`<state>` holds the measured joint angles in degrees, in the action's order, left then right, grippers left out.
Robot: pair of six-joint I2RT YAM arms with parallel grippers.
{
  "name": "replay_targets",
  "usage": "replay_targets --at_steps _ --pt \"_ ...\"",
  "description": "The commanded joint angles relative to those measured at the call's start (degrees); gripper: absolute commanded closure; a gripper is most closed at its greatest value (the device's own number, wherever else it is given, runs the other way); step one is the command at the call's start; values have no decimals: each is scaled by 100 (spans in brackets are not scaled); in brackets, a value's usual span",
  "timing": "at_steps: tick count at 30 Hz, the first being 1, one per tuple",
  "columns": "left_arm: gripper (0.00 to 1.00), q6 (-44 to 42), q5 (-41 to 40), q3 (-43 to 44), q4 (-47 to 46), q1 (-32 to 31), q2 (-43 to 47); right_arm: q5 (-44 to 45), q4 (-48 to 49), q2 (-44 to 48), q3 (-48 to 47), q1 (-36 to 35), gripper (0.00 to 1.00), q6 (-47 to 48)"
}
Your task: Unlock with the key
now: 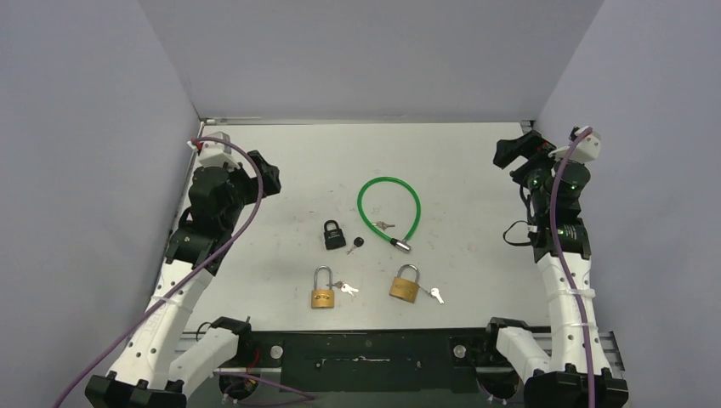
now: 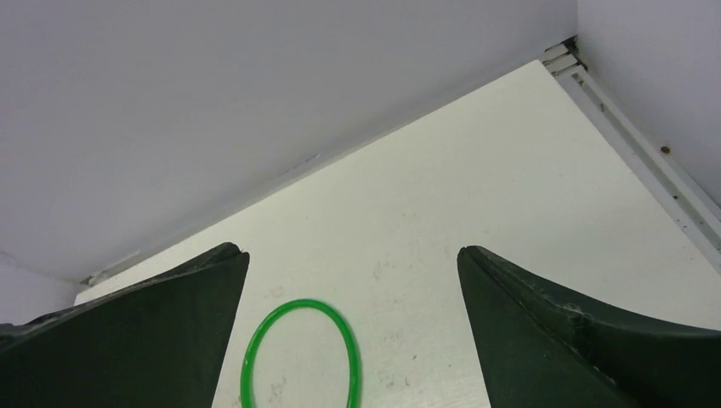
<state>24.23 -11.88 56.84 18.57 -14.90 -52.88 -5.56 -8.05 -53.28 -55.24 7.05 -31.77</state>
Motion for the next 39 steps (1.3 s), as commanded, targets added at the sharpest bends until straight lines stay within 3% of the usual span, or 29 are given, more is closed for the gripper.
replay_targets --at_steps 1,4,7,12,14,17,20,26,39 --pt "3 280 218 -302 -182 22 361 -972 -439 -455 -234 -2 0 205" --pt "3 191 903 -472 -323 22 590 -1886 -941 -1001 -441 -47 3 126" --pt "3 31 1187 -529 -311 -27 773 -2121 -943 -1246 -263 -582 7 -447" --pt "3 221 881 -700 -42 -31 931 -1005 -953 -1654 -26 -2644 12 -1248" --pt "3 357 712 -797 126 -30 1010 -635 -935 -2112 -76 -3356 18 -1483" --pt "3 468 759 -896 368 -25 1149 57 -1473 -2928 -623 -4383 23 -1915" --pt "3 599 784 -970 643 -27 1349 622 -2141 -3755 -1331 -4956 33 -2459" --pt "3 836 707 -1171 931 -27 1803 1660 -3019 -4959 -2434 -5609 48 -3236" --pt "3 1052 556 -1500 1159 -25 2150 2265 -4059 -6407 -3412 -5923 47 -3784"
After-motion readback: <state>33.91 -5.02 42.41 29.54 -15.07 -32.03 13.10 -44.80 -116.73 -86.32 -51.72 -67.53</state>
